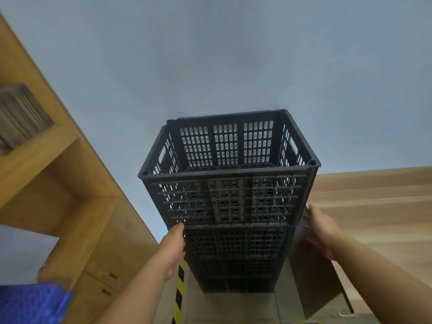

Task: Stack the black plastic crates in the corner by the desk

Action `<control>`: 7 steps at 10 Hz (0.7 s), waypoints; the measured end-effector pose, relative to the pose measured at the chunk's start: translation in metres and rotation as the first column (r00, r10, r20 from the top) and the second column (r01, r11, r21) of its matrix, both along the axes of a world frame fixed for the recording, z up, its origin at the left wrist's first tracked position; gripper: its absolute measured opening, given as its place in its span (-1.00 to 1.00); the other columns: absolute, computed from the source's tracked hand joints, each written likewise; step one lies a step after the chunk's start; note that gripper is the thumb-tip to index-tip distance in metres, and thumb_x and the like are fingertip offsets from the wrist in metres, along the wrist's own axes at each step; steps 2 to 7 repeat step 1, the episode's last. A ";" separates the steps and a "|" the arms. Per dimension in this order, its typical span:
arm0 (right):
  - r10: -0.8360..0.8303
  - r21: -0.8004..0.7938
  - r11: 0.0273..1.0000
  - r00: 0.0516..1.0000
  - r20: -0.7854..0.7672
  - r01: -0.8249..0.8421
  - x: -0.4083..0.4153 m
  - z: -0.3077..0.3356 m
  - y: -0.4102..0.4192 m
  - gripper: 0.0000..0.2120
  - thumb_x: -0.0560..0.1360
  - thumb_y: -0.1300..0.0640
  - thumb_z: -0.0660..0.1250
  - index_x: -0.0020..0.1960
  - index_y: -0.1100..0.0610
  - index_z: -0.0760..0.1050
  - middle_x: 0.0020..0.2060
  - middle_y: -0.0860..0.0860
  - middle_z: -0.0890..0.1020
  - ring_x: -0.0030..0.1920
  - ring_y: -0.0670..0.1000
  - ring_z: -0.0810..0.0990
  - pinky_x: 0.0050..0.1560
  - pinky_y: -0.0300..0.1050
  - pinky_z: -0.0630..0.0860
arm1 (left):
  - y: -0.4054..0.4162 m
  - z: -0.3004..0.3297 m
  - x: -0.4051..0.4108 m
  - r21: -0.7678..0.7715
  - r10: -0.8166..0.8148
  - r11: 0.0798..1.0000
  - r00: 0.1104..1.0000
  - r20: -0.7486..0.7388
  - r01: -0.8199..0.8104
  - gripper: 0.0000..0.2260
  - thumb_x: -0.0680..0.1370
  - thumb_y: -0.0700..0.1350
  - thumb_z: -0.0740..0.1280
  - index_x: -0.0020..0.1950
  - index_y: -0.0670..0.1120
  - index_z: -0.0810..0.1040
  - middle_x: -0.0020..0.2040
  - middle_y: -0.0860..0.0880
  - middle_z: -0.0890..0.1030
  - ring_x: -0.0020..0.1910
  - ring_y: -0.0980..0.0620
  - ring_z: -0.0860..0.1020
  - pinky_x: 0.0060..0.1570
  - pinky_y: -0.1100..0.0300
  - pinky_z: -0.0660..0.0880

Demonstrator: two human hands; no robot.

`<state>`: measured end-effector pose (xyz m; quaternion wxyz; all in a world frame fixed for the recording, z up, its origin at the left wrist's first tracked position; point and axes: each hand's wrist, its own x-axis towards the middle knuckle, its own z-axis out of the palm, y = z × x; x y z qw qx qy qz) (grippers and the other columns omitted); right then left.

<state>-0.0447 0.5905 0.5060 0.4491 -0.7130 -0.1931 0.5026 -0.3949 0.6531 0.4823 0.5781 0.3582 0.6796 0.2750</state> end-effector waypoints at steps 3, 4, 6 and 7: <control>0.043 0.024 0.999 0.999 -0.033 -0.043 -0.018 0.008 -0.019 -0.50 0.74 -0.13 -0.05 0.39 0.13 0.49 0.36 0.12 0.51 0.39 0.20 0.45 0.41 0.13 0.33 | -0.006 0.000 -0.005 0.081 -0.088 0.992 0.993 -0.085 0.095 -0.49 0.76 0.19 0.06 0.71 0.11 0.24 0.68 -0.01 0.33 0.63 -0.14 0.34 0.62 -0.17 0.28; 0.043 0.024 0.999 0.999 -0.033 -0.043 -0.018 0.008 -0.019 -0.50 0.74 -0.13 -0.05 0.39 0.13 0.49 0.36 0.12 0.51 0.39 0.20 0.45 0.41 0.13 0.33 | -0.006 0.000 -0.005 0.081 -0.088 0.992 0.993 -0.085 0.095 -0.49 0.76 0.19 0.06 0.71 0.11 0.24 0.68 -0.01 0.33 0.63 -0.14 0.34 0.62 -0.17 0.28; 0.043 0.024 0.999 0.999 -0.033 -0.043 -0.018 0.008 -0.019 -0.50 0.74 -0.13 -0.05 0.39 0.13 0.49 0.36 0.12 0.51 0.39 0.20 0.45 0.41 0.13 0.33 | -0.006 0.000 -0.005 0.081 -0.088 0.992 0.993 -0.085 0.095 -0.49 0.76 0.19 0.06 0.71 0.11 0.24 0.68 -0.01 0.33 0.63 -0.14 0.34 0.62 -0.17 0.28; 0.043 0.024 0.999 0.999 -0.033 -0.043 -0.018 0.008 -0.019 -0.50 0.74 -0.13 -0.05 0.39 0.13 0.49 0.36 0.12 0.51 0.39 0.20 0.45 0.41 0.13 0.33 | -0.006 0.000 -0.005 0.081 -0.088 0.992 0.993 -0.085 0.095 -0.49 0.76 0.19 0.06 0.71 0.11 0.24 0.68 -0.01 0.33 0.63 -0.14 0.34 0.62 -0.17 0.28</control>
